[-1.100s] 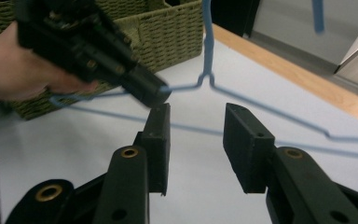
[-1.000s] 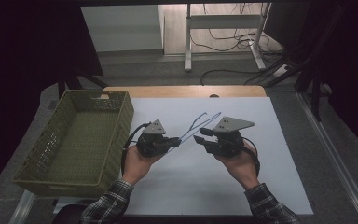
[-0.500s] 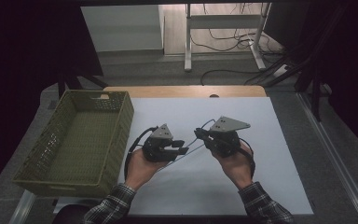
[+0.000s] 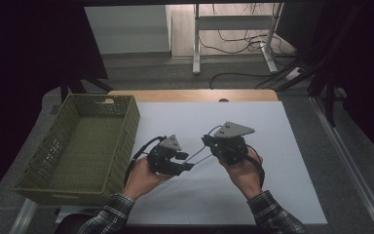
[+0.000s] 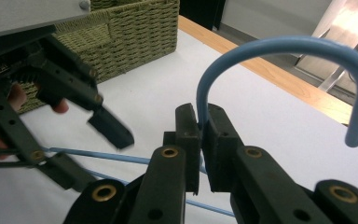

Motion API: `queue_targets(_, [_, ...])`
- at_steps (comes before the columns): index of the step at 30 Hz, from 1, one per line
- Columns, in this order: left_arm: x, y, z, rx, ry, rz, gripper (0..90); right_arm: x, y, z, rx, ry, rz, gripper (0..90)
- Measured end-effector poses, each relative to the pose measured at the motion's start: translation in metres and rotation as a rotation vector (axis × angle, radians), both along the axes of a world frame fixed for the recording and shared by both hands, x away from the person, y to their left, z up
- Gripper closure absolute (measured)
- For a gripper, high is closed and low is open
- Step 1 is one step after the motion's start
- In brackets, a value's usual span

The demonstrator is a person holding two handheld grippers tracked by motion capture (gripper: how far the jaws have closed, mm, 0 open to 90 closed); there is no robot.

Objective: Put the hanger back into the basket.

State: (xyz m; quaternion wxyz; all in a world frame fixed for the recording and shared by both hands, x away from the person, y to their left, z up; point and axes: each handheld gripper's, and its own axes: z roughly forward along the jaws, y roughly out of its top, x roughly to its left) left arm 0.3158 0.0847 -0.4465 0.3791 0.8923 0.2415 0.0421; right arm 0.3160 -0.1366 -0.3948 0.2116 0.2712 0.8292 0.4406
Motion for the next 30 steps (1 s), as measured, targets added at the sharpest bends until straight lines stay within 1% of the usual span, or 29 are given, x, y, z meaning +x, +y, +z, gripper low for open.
queue_targets(1, [0.0, -0.001, 0.001, 0.02, -0.02, 0.006, 62.7, 0.0, 0.001, 0.0, -0.001, 0.002, 0.002, 85.4])
queue_targets(2, [0.0, -0.002, 0.001, 0.025, -0.018, 0.0, 67.7, -0.001, 0.001, 0.0, 0.0, 0.005, 0.001, 85.4])
queue_targets(3, [0.0, -0.003, 0.002, 0.032, -0.019, 0.0, 69.0, -0.001, 0.001, 0.0, -0.002, 0.006, 0.002, 85.4])
queue_targets(4, [-0.001, -0.008, 0.002, 0.069, -0.045, 0.008, 73.7, -0.001, 0.002, 0.0, -0.002, 0.01, 0.002, 85.4])
queue_targets(5, [-0.001, -0.008, 0.002, 0.069, -0.045, 0.008, 75.5, -0.001, 0.002, 0.0, -0.002, 0.01, 0.002, 85.4])
queue_targets(6, [-0.003, -0.012, 0.002, 0.101, -0.069, 0.01, 79.1, -0.001, 0.002, 0.001, 0.002, 0.017, 0.003, 85.4])
queue_targets(7, [-0.003, -0.012, 0.002, 0.101, -0.069, 0.01, 84.8, -0.001, 0.002, 0.001, 0.002, 0.017, 0.003, 85.4])
queue_targets(8, [-0.004, -0.014, 0.002, 0.112, -0.081, 0.021, 85.4, -0.002, 0.003, 0.001, 0.001, 0.014, 0.003, 85.4])
queue_targets(10, [-0.004, -0.014, 0.002, 0.114, -0.081, 0.014, 86.2, -0.003, 0.004, 0.002, -0.005, 0.01, 0.002, 85.3])
queue_targets(11, [-0.005, -0.013, 0.003, 0.107, -0.091, 0.014, 86.2, -0.003, 0.004, 0.002, -0.005, 0.01, 0.002, 85.3])
queue_targets(12, [-0.004, -0.011, 0.004, 0.097, -0.082, 0.012, 86.5, -0.004, 0.003, 0.003, -0.002, 0.004, 0.006, 85.1])
queue_targets(13, [-0.004, -0.009, 0.004, 0.077, -0.069, 0.01, 86.5, -0.004, 0.003, 0.003, -0.002, 0.004, 0.006, 85.1])
queue_targets(14, [-0.003, -0.005, 0.007, 0.044, -0.058, 0.011, 86.6, -0.004, 0.002, 0.005, 0.008, -0.002, 0.01, 84.1])
queue_targets(15, [-0.003, -0.005, 0.007, 0.044, -0.058, 0.011, 86.6, -0.004, 0.002, 0.006, 0.013, -0.003, 0.012, 82.2])
queue_targets(16, [-0.002, 0.0, 0.012, 0.004, -0.046, 0.008, 86.7, -0.004, 0.001, 0.007, 0.02, -0.005, 0.01, 77.4])
queue_targets(17, [-0.002, 0.0, 0.012, 0.004, -0.046, 0.008, 86.7, -0.004, 0.001, 0.007, 0.02, -0.005, 0.01, 77.4])
queue_targets(18, [-0.001, 0.005, 0.016, -0.034, -0.024, 0.015, 86.7, -0.006, -0.001, 0.01, 0.03, -0.008, 0.006, 73.0])
queue_targets(19, [-0.001, 0.005, 0.016, -0.034, -0.024, 0.015, 86.7, -0.006, -0.001, 0.01, 0.03, -0.008, 0.006, 73.0])
queue_targets(22, [0.0, 0.013, 0.025, -0.071, -0.004, 0.023, 86.8, -0.011, -0.006, 0.015, 0.049, -0.015, 0.007, 67.7])
queue_targets(25, [0.0, 0.019, 0.034, -0.099, 0.002, 0.038, 86.8, -0.017, -0.012, 0.02, 0.051, -0.021, 0.009, 65.9])
queue_targets(26, [0.0, 0.021, 0.038, -0.108, 0.002, 0.04, 86.8, -0.021, -0.016, 0.022, 0.058, -0.017, 0.014, 65.0])
queue_targets(27, [0.0, 0.022, 0.04, -0.116, -0.001, 0.048, 86.8, -0.021, -0.016, 0.022, 0.058, -0.017, 0.014, 65.0])
queue_targets(28, [-0.001, 0.024, 0.044, -0.117, -0.005, 0.052, 86.7, -0.024, -0.02, 0.024, 0.063, -0.015, 0.016, 64.6])
queue_targets(29, [0.0, 0.026, 0.047, -0.122, -0.006, 0.053, 86.7, -0.024, -0.02, 0.024, 0.063, -0.015, 0.016, 64.6])
queue_targets(30, [-0.001, 0.029, 0.053, -0.121, -0.013, 0.058, 86.7, -0.028, -0.025, 0.024, 0.068, -0.005, 0.017, 63.7])
